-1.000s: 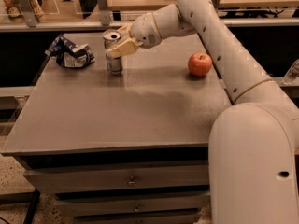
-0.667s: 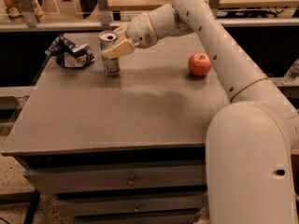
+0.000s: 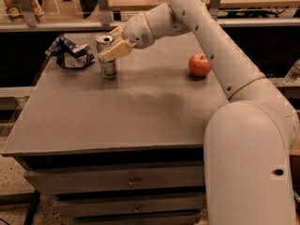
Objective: Move redbull can near blue chip bag
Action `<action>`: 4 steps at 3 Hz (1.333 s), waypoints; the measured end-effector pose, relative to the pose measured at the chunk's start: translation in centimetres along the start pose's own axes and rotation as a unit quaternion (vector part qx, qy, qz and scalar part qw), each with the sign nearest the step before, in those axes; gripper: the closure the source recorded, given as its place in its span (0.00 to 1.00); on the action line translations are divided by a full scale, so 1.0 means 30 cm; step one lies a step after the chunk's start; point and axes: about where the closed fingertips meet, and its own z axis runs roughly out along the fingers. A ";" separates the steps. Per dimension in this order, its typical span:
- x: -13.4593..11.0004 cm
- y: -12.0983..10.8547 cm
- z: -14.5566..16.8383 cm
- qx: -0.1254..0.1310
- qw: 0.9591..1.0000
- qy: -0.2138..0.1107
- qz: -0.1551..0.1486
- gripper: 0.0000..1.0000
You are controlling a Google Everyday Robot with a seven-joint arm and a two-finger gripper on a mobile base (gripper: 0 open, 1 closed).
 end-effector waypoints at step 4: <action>0.022 -0.017 0.019 -0.005 1.000 0.000 0.019 0.00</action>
Offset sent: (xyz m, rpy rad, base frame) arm -0.0004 0.0037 -0.0061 -0.0002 0.0447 0.0308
